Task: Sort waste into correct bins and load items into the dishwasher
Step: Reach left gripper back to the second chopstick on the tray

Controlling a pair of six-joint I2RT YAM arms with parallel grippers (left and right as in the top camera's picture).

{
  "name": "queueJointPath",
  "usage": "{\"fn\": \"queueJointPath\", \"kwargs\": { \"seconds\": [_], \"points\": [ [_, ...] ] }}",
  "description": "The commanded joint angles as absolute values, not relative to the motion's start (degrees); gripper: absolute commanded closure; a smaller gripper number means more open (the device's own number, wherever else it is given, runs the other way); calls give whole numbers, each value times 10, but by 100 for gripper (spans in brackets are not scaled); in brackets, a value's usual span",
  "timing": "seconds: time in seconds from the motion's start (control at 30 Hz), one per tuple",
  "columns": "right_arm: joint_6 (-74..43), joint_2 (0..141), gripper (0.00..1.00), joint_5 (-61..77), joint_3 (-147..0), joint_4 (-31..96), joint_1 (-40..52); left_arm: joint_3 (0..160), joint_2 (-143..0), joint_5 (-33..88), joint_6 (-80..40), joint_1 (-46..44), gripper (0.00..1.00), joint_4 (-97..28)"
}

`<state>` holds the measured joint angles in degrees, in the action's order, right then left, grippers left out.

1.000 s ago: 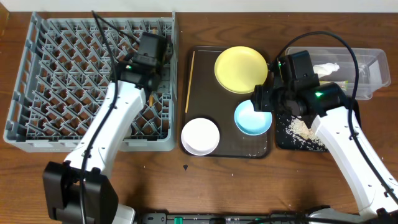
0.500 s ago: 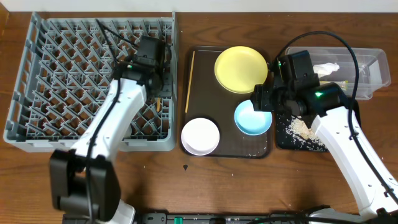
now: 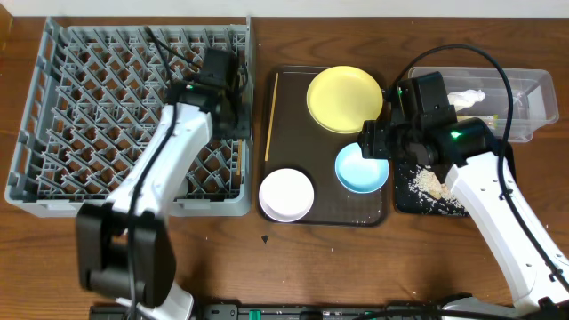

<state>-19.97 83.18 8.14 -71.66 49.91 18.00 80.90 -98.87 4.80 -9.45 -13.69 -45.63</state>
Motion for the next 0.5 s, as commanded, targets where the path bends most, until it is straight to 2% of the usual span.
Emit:
{"fn": "queueJointPath", "kwargs": {
  "seconds": [0.0,0.27,0.47],
  "points": [
    [-199,829,32,84,-722,499,184,831,-946,67,-102,-149,54,-446],
    [-199,829,31,84,-722,498,184,810,-1002,62,-70,-209,56,-366],
    [-213,829,31,85,-722,495,185,810,-1101,-47,-49,-249,56,-325]
  ]
}}
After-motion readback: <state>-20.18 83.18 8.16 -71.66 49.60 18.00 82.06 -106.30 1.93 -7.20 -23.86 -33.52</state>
